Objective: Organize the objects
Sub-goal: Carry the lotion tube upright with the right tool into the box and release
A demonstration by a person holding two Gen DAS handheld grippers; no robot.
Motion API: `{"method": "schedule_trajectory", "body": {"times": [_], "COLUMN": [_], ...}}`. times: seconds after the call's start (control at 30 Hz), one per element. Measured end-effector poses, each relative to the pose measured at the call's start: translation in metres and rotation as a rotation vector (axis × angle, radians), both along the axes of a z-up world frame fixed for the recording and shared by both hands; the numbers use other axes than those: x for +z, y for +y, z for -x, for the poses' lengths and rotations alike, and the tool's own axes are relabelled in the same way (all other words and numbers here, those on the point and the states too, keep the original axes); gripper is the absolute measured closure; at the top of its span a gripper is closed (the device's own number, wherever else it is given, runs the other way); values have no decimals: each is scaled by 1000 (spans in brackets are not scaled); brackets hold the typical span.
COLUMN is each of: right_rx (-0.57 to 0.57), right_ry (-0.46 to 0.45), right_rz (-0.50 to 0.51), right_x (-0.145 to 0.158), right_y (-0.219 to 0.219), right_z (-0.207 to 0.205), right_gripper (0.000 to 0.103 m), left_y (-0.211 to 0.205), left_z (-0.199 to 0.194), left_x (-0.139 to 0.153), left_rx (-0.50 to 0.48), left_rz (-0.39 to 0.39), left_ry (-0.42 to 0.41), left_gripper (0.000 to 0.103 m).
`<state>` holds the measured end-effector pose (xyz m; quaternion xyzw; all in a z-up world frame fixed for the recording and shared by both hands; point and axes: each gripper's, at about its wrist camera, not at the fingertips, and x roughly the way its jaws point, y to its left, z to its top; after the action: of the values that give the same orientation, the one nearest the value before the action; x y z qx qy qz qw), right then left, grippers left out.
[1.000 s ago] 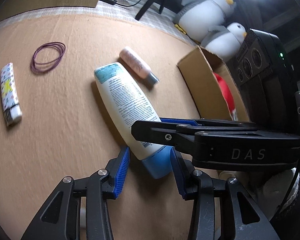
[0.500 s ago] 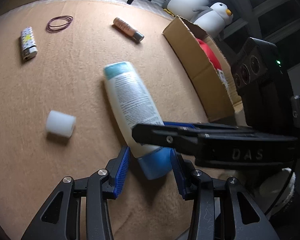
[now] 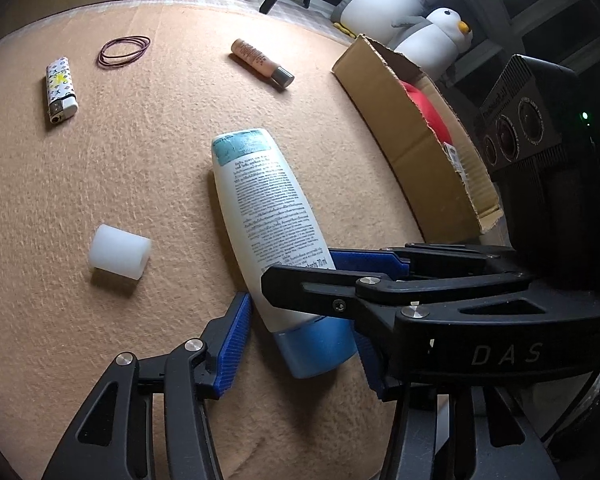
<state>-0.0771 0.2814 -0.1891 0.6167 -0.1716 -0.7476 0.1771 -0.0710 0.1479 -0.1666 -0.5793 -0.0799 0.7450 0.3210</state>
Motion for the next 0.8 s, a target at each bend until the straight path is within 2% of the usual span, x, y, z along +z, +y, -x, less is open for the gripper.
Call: {"method": "schedule_trajectory", "body": {"times": [0.17,0.33,0.67,0.8], "right_rx": [-10,-26,-88,-115], "right_ry": [12,43,143,177], "right_rz": [-7,-7,-42,-75], "right_x": [4,21,75,91], "right_y": [0,17,70,93], "right_z": [0,-2,10,15], "right_gripper": [67,67,67,67], "left_y": [4,17,77,108], "left_z": [1,7,35,47], "left_x": [7,27,74,84], "left_rx": [3,-10,-70,-93], "left_rz": [-12,-33,-86,-116], "left_ry": [4,36,117,132], "left_gripper": [50,50,50,50]}}
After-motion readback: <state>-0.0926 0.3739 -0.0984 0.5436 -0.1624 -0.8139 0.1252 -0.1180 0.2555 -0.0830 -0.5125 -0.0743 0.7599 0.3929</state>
